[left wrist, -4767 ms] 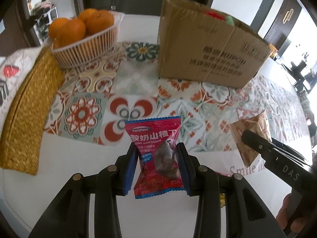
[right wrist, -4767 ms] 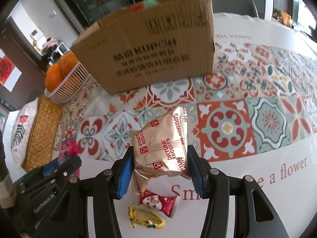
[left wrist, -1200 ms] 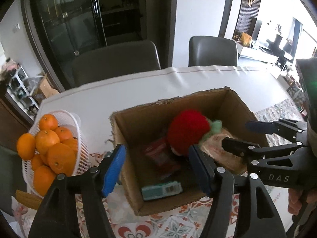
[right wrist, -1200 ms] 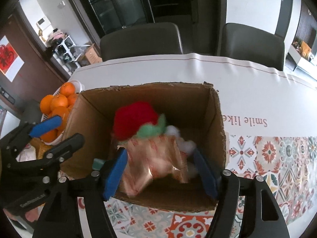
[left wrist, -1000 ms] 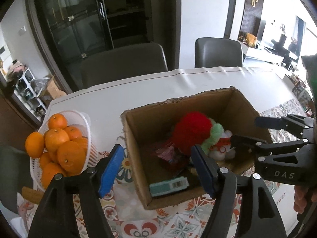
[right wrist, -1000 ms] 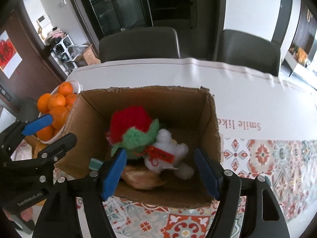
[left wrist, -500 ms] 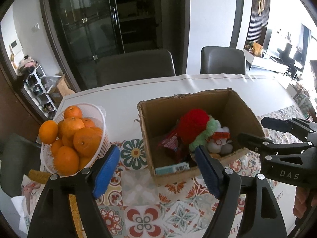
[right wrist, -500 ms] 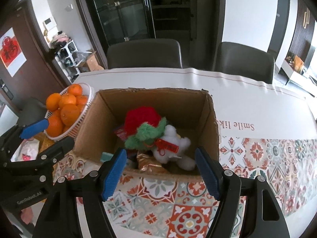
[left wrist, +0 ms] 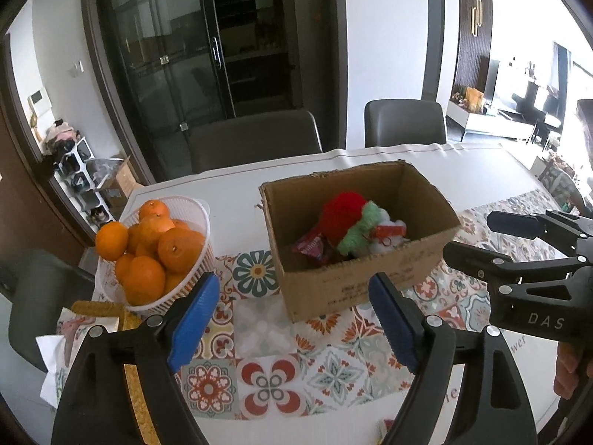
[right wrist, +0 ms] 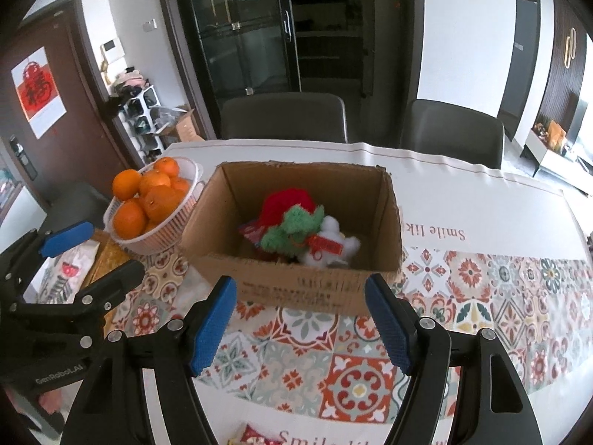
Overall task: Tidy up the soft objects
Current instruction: 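Move both tools back toward the red candy and yellow minion keychain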
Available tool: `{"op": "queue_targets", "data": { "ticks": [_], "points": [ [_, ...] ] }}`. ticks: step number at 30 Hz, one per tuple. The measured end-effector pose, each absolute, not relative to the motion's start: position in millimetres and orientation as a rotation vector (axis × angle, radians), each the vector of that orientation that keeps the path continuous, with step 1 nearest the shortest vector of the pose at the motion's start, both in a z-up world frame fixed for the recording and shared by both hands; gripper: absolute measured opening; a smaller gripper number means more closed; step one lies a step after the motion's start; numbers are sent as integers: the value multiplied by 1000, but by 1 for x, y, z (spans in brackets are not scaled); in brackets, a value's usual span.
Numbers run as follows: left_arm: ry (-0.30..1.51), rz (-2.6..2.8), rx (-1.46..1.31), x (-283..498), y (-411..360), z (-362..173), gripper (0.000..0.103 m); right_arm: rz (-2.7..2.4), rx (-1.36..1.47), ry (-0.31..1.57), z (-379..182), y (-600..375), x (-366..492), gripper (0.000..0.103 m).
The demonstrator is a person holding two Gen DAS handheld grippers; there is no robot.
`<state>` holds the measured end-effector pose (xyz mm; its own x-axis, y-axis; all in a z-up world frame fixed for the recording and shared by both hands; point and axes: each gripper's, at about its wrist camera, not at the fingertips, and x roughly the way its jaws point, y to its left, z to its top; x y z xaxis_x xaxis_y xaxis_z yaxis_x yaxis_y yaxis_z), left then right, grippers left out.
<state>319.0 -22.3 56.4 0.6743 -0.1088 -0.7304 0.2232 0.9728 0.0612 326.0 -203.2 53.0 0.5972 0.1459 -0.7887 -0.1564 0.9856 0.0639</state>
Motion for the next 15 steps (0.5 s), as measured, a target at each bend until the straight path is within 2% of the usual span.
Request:
{"op": "queue_targets", "data": {
  "ticks": [15],
  "points": [
    [814, -172, 107, 249, -18, 44, 86, 219, -58, 893, 52, -197, 262, 73]
  ]
}}
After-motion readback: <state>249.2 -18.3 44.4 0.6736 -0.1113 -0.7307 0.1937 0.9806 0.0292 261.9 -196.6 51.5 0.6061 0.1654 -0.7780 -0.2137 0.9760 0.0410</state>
